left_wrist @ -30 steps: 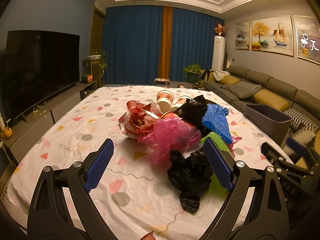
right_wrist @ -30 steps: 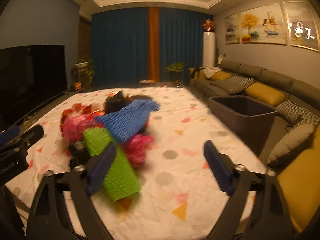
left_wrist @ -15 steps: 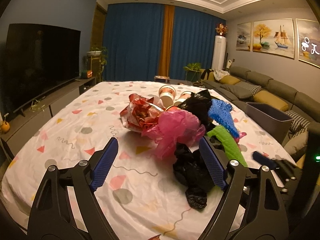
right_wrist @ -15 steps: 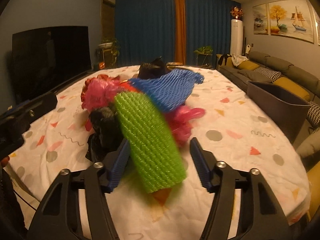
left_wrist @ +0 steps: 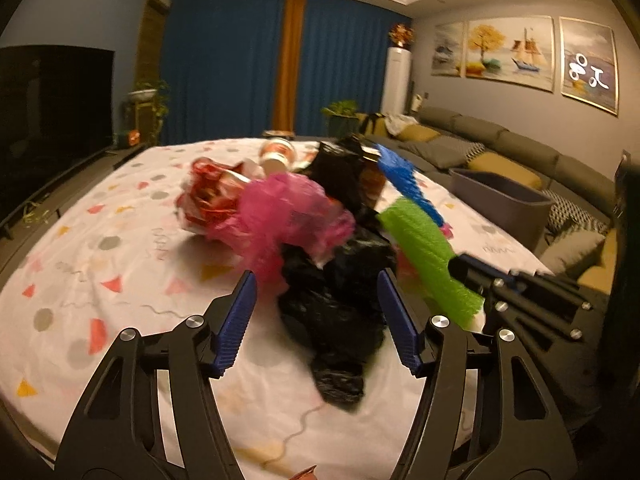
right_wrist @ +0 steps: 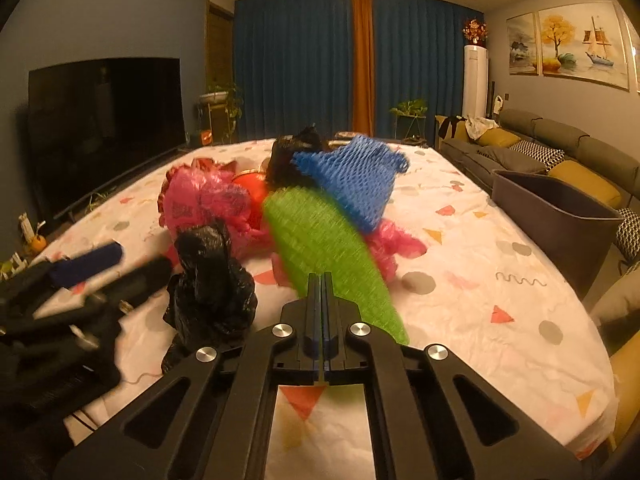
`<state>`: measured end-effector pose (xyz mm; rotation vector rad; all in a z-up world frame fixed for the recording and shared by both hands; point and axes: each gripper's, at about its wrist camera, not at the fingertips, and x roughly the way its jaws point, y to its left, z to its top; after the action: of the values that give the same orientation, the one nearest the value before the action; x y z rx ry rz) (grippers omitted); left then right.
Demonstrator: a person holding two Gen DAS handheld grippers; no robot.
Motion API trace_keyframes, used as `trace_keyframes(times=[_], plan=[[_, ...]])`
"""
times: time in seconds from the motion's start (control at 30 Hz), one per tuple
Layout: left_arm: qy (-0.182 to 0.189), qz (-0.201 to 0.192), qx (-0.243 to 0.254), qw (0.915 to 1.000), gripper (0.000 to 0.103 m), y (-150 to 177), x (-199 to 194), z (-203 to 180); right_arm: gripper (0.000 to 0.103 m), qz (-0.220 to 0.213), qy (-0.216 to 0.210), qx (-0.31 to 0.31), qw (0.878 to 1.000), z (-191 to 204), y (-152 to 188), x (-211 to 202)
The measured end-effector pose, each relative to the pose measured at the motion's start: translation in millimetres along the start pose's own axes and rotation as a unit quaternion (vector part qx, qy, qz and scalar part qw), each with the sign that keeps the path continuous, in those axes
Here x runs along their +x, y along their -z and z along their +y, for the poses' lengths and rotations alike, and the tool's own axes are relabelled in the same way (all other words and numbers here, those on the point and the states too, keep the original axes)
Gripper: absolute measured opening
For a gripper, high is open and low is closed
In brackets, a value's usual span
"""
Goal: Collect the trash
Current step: 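Grasp the black plastic bag with the left gripper while the right grasps the green foam net, then lift the black bag and green net and carry both toward the grey bin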
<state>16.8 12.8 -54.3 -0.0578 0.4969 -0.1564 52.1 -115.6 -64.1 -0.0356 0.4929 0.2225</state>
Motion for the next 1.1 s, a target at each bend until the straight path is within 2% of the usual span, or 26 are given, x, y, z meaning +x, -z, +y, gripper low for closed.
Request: trace_keyframes(times=[0.13, 0.23, 0.27, 0.3, 0.37, 0.53, 0.73, 0.83, 0.97, 1.0, 1.1], plan=[[0.004, 0.021, 0.013, 0.9997, 0.059, 2.2, 16.5, -6.4, 0.001, -0.003, -0.004, 0.006, 1.0, -6.5, 2.2, -6.0], [0.01, 0.045, 0.012, 0.9988, 0.047, 2.6, 29.2, -7.4, 0.001, 0.003, -0.009, 0.005, 1.0, -7.9, 2.1, -3.9], [0.013, 0.057, 0.009, 0.9982, 0.043, 3.0, 33.9, -6.1, 0.008, 0.006, -0.01, 0.009, 1.0, -9.3, 3.1, -3.0], [0.016, 0.065, 0.007, 0.9978, 0.038, 3.7, 36.0, -4.7, 0.028, 0.009, -0.01, 0.012, 1.0, -10.5, 4.1, -1.7], [0.021, 0.071, 0.006, 0.9972, 0.029, 4.2, 38.1, -3.0, 0.054, 0.006, -0.017, 0.021, 1.0, -12.5, 4.6, -1.4], [0.023, 0.065, 0.004, 0.9976, 0.011, 2.9, 34.9, 1.3, 0.054, 0.026, -0.02, 0.012, 0.999, -8.5, 9.7, 11.4], [0.022, 0.03, -0.008, 0.9993, 0.01, -9.7, 11.1, 14.3, 0.054, 0.053, -0.029, 0.02, 0.998, -11.0, 15.3, 28.2], [0.023, 0.019, -0.021, 0.9993, 0.01, -16.1, 3.4, 22.2, 0.045, 0.059, -0.036, 0.02, 0.997, -10.5, 14.8, 32.0], [0.021, 0.016, -0.025, 0.9993, 0.01, -18.2, -0.4, 24.0, 0.029, 0.07, -0.052, 0.015, 0.996, -7.2, 16.3, 34.0], [0.021, 0.015, -0.025, 0.9993, 0.01, -18.1, -2.0, 22.9, 0.023, 0.069, -0.055, 0.01, 0.996, -5.9, 16.7, 33.2], [0.019, 0.012, -0.023, 0.9995, 0.01, -18.5, -2.2, 20.4, 0.015, 0.058, -0.06, 0.0, 0.997, -1.7, 14.2, 27.1]])
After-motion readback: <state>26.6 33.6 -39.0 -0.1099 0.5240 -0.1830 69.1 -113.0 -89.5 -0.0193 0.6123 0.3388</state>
